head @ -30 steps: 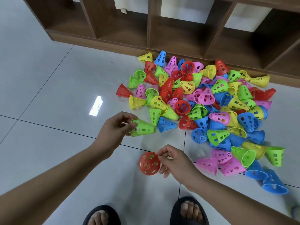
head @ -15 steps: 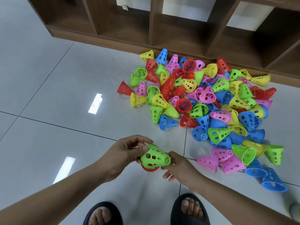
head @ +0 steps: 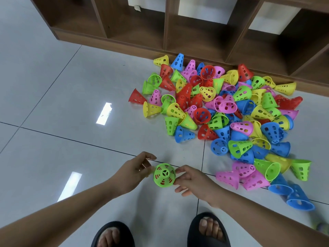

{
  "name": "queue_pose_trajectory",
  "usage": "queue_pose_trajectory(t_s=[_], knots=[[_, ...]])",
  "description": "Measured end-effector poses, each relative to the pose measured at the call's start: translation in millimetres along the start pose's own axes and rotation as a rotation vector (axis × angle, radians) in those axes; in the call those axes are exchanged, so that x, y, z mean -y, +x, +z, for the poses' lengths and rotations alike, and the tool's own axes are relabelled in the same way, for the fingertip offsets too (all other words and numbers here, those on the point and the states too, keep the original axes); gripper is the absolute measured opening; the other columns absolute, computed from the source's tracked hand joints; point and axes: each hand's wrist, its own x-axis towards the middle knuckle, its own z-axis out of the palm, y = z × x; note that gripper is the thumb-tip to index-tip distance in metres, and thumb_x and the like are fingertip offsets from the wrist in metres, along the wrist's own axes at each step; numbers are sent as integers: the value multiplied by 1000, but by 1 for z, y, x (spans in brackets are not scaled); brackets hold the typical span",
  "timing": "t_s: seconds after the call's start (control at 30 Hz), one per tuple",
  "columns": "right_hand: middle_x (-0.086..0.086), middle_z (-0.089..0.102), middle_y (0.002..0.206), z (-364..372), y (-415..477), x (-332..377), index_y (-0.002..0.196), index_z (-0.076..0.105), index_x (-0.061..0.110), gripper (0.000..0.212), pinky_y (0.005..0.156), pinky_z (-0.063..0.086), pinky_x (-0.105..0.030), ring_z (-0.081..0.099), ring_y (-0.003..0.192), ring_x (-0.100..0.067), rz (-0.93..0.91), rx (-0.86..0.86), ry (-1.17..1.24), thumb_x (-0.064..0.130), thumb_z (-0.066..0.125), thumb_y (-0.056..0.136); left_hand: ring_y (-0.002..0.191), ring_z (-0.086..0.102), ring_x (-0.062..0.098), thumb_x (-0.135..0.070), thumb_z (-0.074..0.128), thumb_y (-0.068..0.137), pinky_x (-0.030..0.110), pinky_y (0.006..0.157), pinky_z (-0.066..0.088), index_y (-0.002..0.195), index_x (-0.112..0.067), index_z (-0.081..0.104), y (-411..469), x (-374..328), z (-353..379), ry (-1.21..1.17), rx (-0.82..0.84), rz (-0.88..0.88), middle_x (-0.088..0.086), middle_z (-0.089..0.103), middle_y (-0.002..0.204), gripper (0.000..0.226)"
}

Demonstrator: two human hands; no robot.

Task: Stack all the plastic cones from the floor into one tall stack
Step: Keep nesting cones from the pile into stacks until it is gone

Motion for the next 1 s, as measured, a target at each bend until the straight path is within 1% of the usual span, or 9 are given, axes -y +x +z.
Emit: queue_pose_trajectory(t_s=[0.1,0.23,0.33,0.43,0.5,0.6,0.73,0.83,1.0], knots=[[-4,74,111,-15,11,12,120,63,27,25,75,58,-33,78,90,-23,-53,-71,-135,14,63,99,87,70,11,-29,65,104,32,85,55,119,-39,66,15,2,-10,33,-29,-4,-13,71,96,18],[11,70,105,-40,29,36,122,59,34,28,56,46,-19,74,83,-15,-202,-204,-490,17,58,100,87,70,9,-30,65,104,27,78,53,116,-38,67,44,-3,-28,59,-121,-2,-12,72,99,15],[12,69,111,-55,40,53,133,54,34,37,70,49,-29,64,85,-13,-340,-282,-750,19,56,100,89,70,11,-30,64,103,25,73,50,117,-39,67,65,-9,-42,89,-171,0,-11,72,106,17],[1,63,130,-65,50,61,150,46,31,49,86,55,-41,63,106,-24,-418,-312,-1006,20,53,102,91,68,9,-30,63,103,25,68,50,124,-35,65,85,-17,-54,133,-202,-2,-12,70,114,22],[-1,57,136,-69,56,61,155,39,33,55,85,56,-46,65,108,-32,-414,-301,-1157,21,51,103,98,69,10,-31,65,102,27,78,53,129,-32,63,98,-19,-61,203,-226,15,-9,68,121,27],[-2,52,134,-70,61,59,156,34,32,57,75,57,-47,66,94,-37,-401,-304,-1319,21,50,103,104,69,15,-30,68,100,35,95,56,134,-32,62,115,-20,-68,272,-251,53,-4,61,128,35],[-3,49,128,-70,61,56,146,41,23,49,64,52,-42,65,94,-33,-434,-342,-1461,15,53,99,116,63,18,-29,69,99,37,101,53,145,-34,56,133,-24,-69,340,-268,97,-2,47,141,48],[-4,48,125,-71,63,53,144,42,22,55,56,44,-39,66,91,-32,-447,-363,-1531,9,59,93,129,56,21,-31,70,99,38,104,53,154,-36,48,145,-29,-70,379,-227,86,-4,41,154,60],[-3,54,123,-77,63,51,143,45,20,58,59,38,-38,67,90,-28,-470,-413,-1579,6,63,89,147,46,25,-35,70,99,46,114,47,162,-24,37,155,-32,-68,456,-155,39,-3,35,167,72]])
